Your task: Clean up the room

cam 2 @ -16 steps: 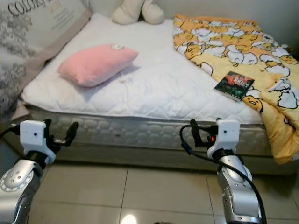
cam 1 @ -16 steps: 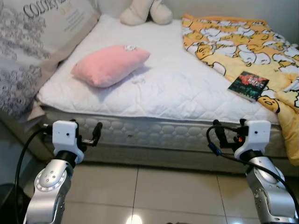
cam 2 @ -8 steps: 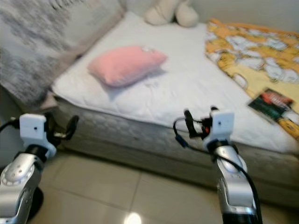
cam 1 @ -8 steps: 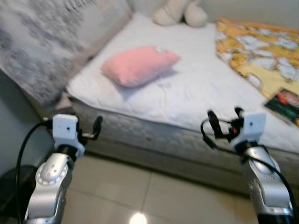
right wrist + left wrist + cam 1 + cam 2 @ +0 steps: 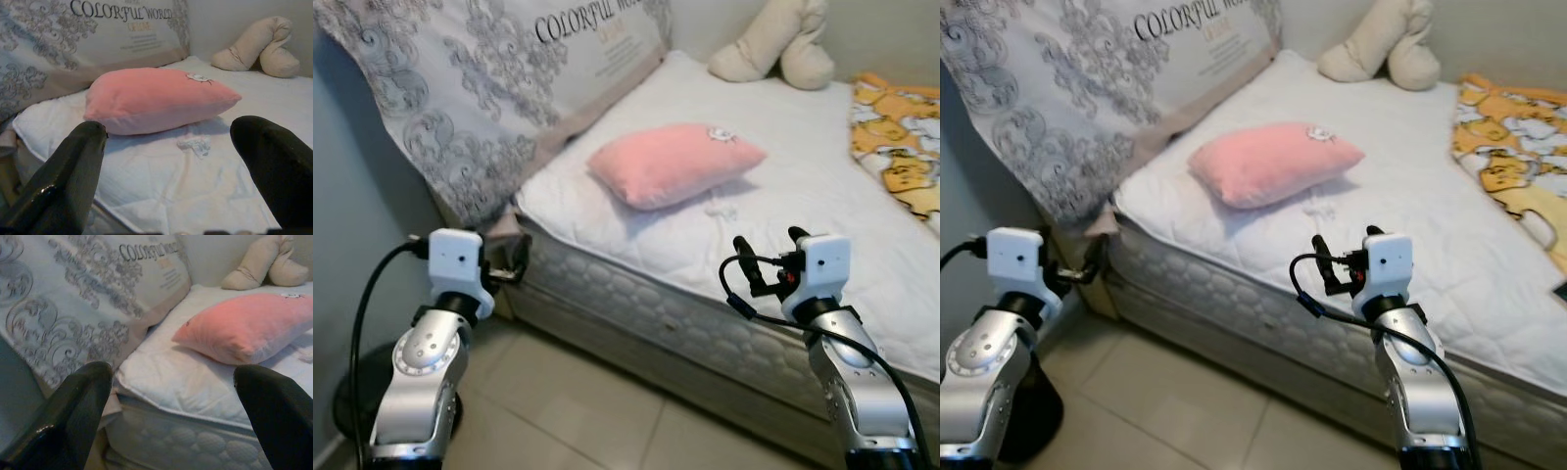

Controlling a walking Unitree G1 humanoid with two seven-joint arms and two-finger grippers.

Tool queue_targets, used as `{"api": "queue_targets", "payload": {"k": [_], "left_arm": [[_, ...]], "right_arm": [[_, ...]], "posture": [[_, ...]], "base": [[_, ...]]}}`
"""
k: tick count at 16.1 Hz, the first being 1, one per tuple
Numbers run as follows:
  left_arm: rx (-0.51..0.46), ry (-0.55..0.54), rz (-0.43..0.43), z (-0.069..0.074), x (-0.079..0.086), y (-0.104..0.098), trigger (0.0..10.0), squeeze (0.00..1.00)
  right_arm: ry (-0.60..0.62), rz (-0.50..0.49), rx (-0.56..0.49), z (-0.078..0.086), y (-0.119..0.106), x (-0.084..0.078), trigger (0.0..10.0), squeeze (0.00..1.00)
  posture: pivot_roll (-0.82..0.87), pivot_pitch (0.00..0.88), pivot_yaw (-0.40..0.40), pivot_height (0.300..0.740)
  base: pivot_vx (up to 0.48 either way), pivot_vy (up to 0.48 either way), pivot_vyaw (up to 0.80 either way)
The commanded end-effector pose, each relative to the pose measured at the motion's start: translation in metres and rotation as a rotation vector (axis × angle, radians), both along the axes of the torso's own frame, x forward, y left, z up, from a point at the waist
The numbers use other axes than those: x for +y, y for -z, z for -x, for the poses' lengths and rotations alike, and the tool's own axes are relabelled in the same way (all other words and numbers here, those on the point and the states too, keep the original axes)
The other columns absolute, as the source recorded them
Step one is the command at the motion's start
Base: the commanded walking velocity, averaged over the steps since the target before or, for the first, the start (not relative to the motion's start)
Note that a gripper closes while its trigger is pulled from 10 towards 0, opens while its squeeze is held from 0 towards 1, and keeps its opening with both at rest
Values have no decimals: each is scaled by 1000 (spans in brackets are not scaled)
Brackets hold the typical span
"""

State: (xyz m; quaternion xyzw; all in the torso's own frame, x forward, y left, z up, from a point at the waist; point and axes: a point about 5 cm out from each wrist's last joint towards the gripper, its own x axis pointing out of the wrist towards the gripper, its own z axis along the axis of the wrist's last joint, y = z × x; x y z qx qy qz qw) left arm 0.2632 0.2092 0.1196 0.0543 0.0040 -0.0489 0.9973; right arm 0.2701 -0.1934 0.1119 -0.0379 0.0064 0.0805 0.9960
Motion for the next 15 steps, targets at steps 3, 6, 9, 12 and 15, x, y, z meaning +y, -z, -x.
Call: {"api": "queue_targets", "payload": {"k": [3,6,9,12,15], "left_arm": [[-3,21,9,-2,-7,0,10000,0],[5,26,17,-3,-10,4,10000,0],[4,26,21,-3,-12,4,10000,0],[-1,22,19,-6,-11,3,10000,0],[-7,24,25,-8,-12,2,10000,0]], "right_arm": [[50,3,15,3,3,-11,10000,0],[70,-27,18,5,5,-11,10000,0],[72,-26,34,5,6,-11,10000,0],[87,-6,42,6,9,-13,10000,0],[80,6,40,7,9,-11,10000,0]], "posture": [[-63,0,27,740],[-67,0,27,740],[-71,0,29,740],[-70,0,23,740],[-70,0,21,740]], "base": [[411,0,0],[410,0,-163],[409,0,-800],[410,0,0],[410,0,0]]}}
